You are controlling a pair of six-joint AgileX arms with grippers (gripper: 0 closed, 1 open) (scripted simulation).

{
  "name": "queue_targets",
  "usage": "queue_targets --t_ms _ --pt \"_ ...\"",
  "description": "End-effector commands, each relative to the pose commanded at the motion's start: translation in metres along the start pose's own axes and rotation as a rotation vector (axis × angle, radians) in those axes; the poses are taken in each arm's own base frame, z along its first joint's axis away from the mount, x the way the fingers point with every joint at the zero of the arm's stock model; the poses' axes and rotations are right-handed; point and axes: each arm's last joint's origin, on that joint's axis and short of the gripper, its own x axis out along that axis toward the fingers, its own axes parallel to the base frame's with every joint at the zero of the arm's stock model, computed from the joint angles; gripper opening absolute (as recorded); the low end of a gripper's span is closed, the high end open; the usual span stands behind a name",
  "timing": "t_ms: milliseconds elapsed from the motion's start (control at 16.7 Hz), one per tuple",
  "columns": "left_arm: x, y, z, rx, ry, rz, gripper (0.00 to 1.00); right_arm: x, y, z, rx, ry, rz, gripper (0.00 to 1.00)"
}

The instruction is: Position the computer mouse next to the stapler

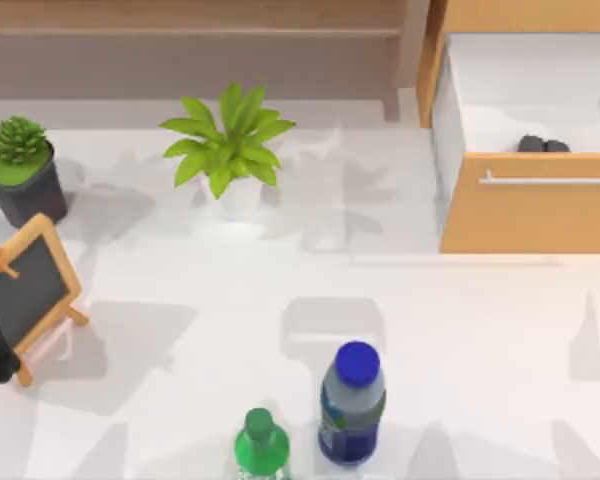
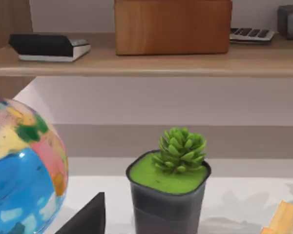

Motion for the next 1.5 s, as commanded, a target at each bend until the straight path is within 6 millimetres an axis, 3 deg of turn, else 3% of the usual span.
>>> queue_targets --t_ms 180,360,540,720,900,1080,1260,1500 --pt "0.0 0.0 0.0 0.0 0.0 0.0 1.0 0.0 0.0 0.002 0.002 0.007 0.0 1.0" --pt "0.0 0.0 0.0 0.0 0.0 0.0 1.0 0.001 0.001 0.02 0.024 0.067 0.004 1.0" --pt "0.0 0.0 0.0 0.0 0.0 0.0 1.0 0.01 0.003 0.057 0.062 0.178 0.008 1.0" --pt "0.0 0.0 0.0 0.0 0.0 0.0 1.0 0.037 0.006 0.102 0.107 0.342 0.005 1.0" --pt "0.0 0.0 0.0 0.0 0.0 0.0 1.0 0.091 0.013 0.139 0.149 0.544 -0.007 1.0" --pt "0.0 0.0 0.0 0.0 0.0 0.0 1.0 0.164 0.025 0.153 0.18 0.761 -0.033 1.0" --pt "0.0 0.0 0.0 0.0 0.0 0.0 1.0 0.241 0.041 0.137 0.195 0.971 -0.068 1.0" --pt "0.0 0.0 0.0 0.0 0.0 0.0 1.0 0.32 0.063 0.082 0.195 1.217 -0.126 1.0"
